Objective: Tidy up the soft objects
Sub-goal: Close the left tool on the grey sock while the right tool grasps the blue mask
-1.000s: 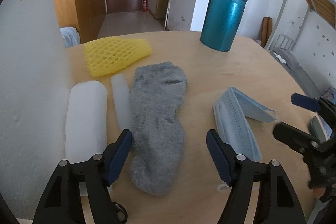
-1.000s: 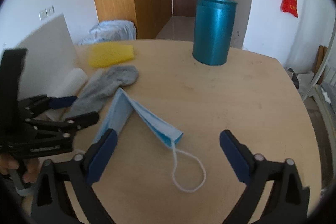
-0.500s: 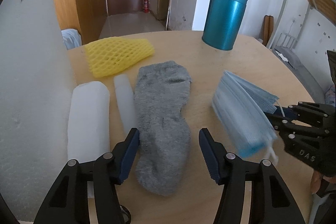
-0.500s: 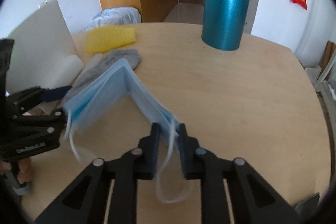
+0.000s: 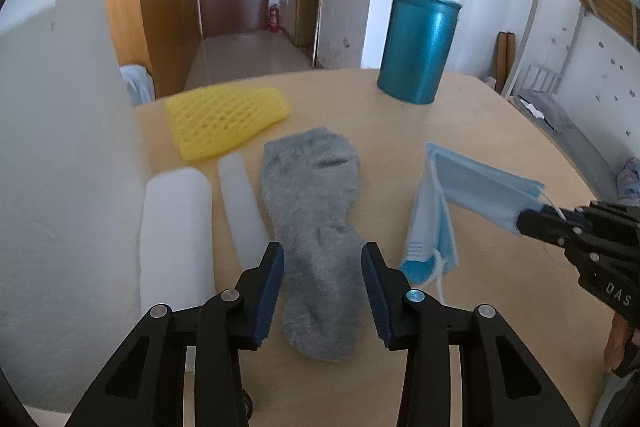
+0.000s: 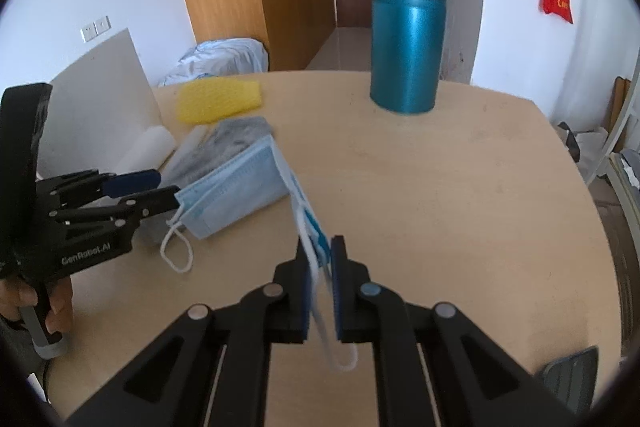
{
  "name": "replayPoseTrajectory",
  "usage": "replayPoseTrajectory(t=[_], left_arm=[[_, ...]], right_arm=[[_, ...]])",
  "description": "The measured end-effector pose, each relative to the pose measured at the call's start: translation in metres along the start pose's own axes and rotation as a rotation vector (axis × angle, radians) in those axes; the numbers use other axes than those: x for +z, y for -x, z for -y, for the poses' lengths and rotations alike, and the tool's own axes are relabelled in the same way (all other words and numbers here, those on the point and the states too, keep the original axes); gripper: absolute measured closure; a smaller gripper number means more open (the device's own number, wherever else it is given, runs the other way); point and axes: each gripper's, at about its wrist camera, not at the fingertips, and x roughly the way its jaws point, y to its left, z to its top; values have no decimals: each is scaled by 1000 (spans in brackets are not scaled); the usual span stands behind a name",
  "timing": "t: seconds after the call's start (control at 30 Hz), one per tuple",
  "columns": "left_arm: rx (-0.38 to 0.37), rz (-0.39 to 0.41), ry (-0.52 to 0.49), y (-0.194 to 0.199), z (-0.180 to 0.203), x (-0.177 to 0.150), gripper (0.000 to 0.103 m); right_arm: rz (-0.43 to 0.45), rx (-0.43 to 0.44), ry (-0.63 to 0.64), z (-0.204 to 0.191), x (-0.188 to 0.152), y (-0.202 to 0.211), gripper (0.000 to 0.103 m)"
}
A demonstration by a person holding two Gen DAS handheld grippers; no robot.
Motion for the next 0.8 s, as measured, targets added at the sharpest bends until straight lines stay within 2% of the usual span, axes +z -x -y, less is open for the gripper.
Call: replayPoseTrajectory(t=[0.13, 0.27, 0.57, 0.63, 0.8], left_arm=[[7, 0, -28, -2, 8, 7, 61], [-28, -12, -11, -10, 8, 13, 61], [52, -41, -48, -35, 12, 19, 61], [37, -67, -43, -42, 11, 18, 61], [49, -68, -34, -38, 6, 15, 82]], right_arm=[[-13, -3, 22, -1, 1, -3, 91], [-16, 1, 22, 1, -4, -3, 91], [-17, 19, 16, 5, -7, 0, 91], [-12, 23, 13, 6, -7, 1, 91], [-8, 24, 0, 8, -7, 2, 91]])
